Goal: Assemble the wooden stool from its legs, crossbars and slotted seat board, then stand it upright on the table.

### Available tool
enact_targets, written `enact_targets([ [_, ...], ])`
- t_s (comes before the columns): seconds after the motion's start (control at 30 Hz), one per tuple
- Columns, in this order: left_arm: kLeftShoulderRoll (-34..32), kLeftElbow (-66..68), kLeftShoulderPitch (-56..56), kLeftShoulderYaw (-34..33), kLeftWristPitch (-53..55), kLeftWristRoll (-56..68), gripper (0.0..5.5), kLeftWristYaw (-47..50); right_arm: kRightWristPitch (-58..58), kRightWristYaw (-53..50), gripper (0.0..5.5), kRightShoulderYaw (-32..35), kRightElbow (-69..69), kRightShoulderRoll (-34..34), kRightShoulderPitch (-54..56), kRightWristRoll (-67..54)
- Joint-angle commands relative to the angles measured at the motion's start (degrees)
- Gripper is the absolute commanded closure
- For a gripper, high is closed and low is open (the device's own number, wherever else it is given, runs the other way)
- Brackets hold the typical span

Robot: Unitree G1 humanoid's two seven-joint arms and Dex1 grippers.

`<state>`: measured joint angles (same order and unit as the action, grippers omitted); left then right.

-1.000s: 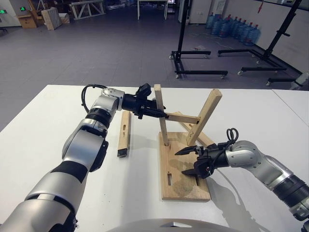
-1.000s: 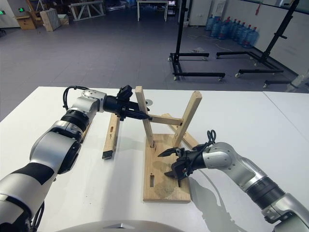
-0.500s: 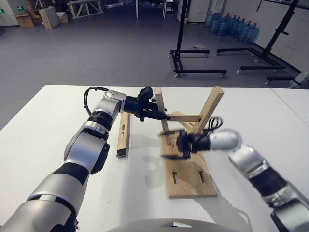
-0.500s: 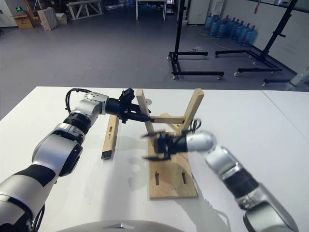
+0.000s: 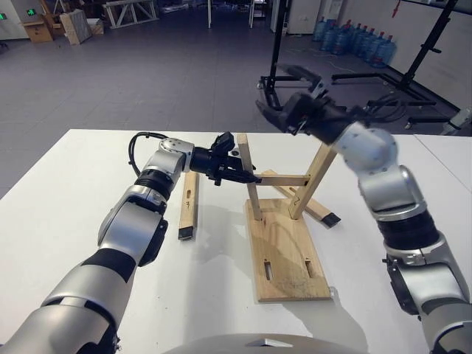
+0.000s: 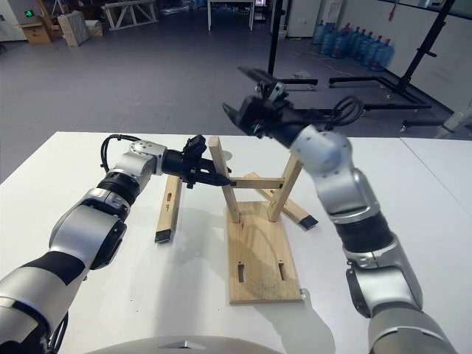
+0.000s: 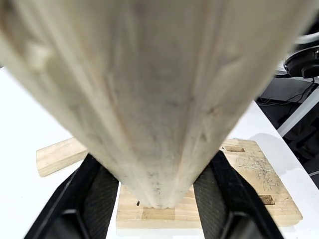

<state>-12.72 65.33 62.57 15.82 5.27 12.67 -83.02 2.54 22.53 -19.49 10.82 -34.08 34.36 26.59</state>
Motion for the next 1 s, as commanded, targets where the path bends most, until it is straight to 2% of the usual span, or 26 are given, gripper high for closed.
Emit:
enact_targets([
  [0.03, 1.7, 4.3, -8.5, 8.0, 2.0, -11.6, 3.47, 3.1, 7.0, 7.1, 1.99, -17.1, -8.5, -1.7, -19.6, 14.6],
  [0.13, 1.5, 4.2, -8.5, 8.4, 2.0, -11.4, 3.47, 2.7, 8.8, 13.5, 1.99, -19.8, -9.1, -2.4, -24.1, 14.4],
  [0.3, 1.3, 4.5, -8.5, 8.6, 1.8, -11.3, 3.47, 3.4, 6.7, 9.2, 1.99, -17.8, -10.1, 0.7, -22.5, 12.4],
  [0.37, 1.4, 4.5, -8.4, 8.5, 1.8, -11.2, 3.47, 3.6, 5.1, 5.5, 1.99, -14.3, -9.3, 2.6, -20.5, 9.7],
  [0.43, 1.4, 4.6, -8.5, 8.4, 1.7, -11.2, 3.47, 3.7, 3.4, 1.6, 1.99, -7.6, -6.2, 5.5, -16.9, 3.9],
  [0.5, 1.3, 4.5, -8.6, 8.5, 1.6, -11.1, 3.47, 3.7, 3.2, -0.7, 1.99, 2.3, -0.7, 11.4, -12.2, -7.7],
  [0.6, 1.1, 4.6, -8.7, 8.7, 1.4, -11.2, 3.47, 3.7, 3.4, -1.0, 1.99, 13.5, 5.4, 16.5, -4.8, -23.6],
  [0.67, 1.1, 4.5, -8.6, 8.7, 1.3, -11.1, 3.47, 3.6, 4.6, -2.6, 1.99, 21.3, 4.4, 16.5, -0.1, -30.6],
  [0.8, 1.0, 4.5, -8.6, 8.9, 1.2, -11.2, 3.47, 3.5, 4.6, -5.9, 1.99, 34.6, -3.6, 11.9, 3.9, -37.2],
  [0.9, 1.0, 4.4, -8.8, 9.0, 1.1, -11.2, 3.47, 3.4, 2.4, -6.3, 1.99, 38.8, -10.1, 9.7, -0.1, -37.6],
  [1.0, 0.9, 4.4, -8.8, 9.1, 1.0, -11.3, 3.47, 3.3, -0.3, -4.9, 1.99, 37.5, -14.6, 10.3, -5.0, -36.5],
])
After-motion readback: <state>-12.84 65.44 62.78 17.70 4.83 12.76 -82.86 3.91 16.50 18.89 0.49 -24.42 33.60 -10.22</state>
